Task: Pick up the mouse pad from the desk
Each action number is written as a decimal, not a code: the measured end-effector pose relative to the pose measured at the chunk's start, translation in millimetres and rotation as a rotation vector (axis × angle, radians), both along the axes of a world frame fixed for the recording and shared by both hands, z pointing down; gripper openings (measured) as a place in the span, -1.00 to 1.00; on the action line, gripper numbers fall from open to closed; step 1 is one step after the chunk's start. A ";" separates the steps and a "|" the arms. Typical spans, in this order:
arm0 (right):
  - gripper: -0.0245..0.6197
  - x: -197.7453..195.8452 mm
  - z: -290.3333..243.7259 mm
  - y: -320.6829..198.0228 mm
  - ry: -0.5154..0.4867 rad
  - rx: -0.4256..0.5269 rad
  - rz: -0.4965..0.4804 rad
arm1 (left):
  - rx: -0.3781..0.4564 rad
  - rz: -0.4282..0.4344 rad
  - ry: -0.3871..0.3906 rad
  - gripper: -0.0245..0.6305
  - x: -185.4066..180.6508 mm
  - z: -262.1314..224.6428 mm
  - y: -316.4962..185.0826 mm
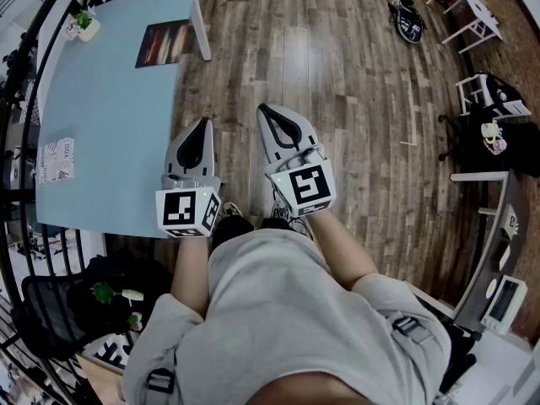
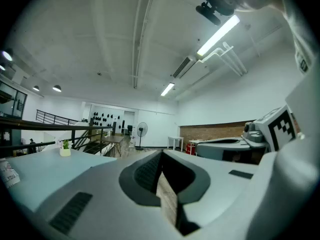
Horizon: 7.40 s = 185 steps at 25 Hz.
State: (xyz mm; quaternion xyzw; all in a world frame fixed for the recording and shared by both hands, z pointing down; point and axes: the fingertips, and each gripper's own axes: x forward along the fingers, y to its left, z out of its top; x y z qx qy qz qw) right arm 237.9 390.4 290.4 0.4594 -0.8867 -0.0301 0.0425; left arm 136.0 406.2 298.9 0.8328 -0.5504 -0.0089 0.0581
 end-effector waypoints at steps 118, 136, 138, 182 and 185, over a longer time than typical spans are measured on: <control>-0.78 -240.9 333.2 -484.1 0.290 -0.706 -1.187 | -0.749 -0.848 0.134 -0.89 -181.1 297.9 -406.9; -0.62 -278.5 388.2 -471.2 0.104 -1.047 -0.980 | -0.781 -0.908 0.213 -0.89 -195.9 320.3 -368.9; -0.62 -281.4 391.5 -474.0 0.083 -1.082 -0.947 | -0.780 -0.913 0.217 -0.89 -196.5 320.3 -367.7; -0.87 -299.9 375.4 -469.2 0.168 -0.971 -0.933 | -0.759 -0.893 0.258 -0.89 -226.2 326.3 -350.1; -0.88 -301.8 366.6 -467.5 0.168 -0.952 -0.948 | -0.747 -0.893 0.263 -0.89 -229.5 323.6 -349.8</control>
